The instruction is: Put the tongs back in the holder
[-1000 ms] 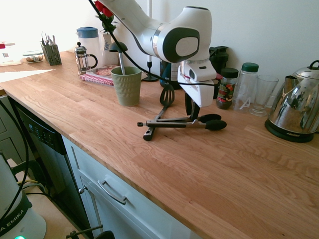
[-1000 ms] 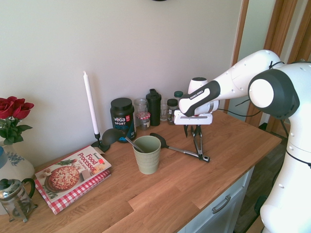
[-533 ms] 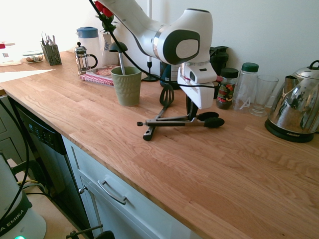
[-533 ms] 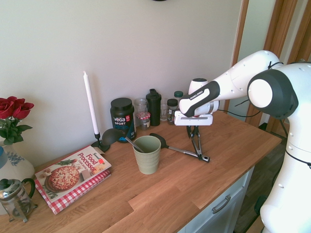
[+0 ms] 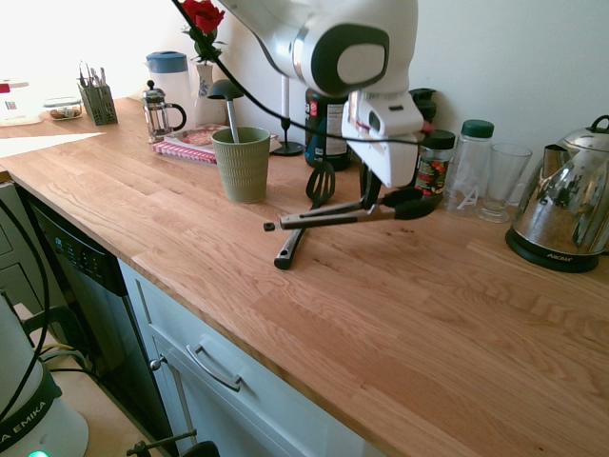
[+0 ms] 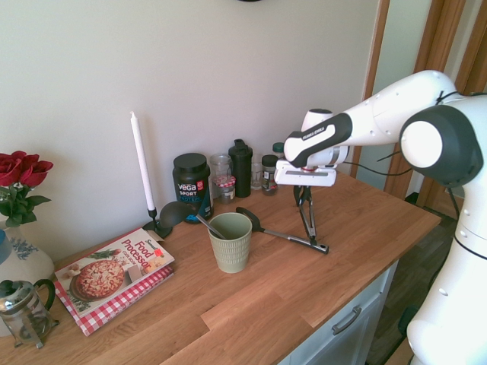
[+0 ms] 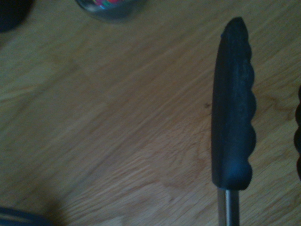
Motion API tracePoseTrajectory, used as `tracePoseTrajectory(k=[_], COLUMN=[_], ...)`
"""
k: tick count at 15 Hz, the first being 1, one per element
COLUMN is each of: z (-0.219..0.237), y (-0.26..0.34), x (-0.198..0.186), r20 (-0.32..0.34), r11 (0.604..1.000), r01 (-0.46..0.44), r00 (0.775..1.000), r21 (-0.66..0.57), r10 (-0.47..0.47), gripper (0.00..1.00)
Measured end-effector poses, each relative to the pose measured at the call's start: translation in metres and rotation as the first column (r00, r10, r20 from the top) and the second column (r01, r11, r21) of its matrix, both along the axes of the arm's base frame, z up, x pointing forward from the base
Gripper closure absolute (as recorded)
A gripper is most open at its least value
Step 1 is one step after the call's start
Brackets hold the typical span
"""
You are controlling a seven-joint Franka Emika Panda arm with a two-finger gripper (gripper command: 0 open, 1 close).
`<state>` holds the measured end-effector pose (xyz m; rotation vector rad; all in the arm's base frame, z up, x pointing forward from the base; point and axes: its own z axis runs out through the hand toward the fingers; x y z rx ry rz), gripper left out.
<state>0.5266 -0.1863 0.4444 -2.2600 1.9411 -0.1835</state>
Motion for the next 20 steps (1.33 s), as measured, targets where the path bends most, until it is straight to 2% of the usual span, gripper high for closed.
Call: tracePoseTrajectory(k=[2,4,7,9,12,15,17,19,20], z=[0.056,0.108,0.172,0.208,0.232,0.208,0.184,0.160,0.152], y=[0.014,0.035,0.080,0.129,0.222,0.283,0.300,0.309,0.314], x=[-0.012,-0.025,-0.044,-0.059,-0.083,-0.095,-0.096,-0.092,-0.089], r20=[0.066,0.155,0.292,0.372,0.470,0.533,0.572,0.601,0.608], r11=[0.999,0.997,0.987,0.970,0.927,0.869,0.842,0.824,0.820], r01=[-0.045,-0.078,-0.127,-0.152,-0.174,-0.174,-0.136,-0.088,-0.072], r00=[0.997,0.985,0.944,0.903,0.821,0.729,0.677,0.641,0.635], r21=[0.002,-0.019,-0.103,-0.191,-0.334,-0.463,-0.522,-0.560,-0.568], r10=[0.044,0.080,0.152,0.215,0.323,0.429,0.464,0.477,0.477], gripper=[1.00,1.00,1.00,1.00,1.00,1.00,1.00,1.00,1.00])
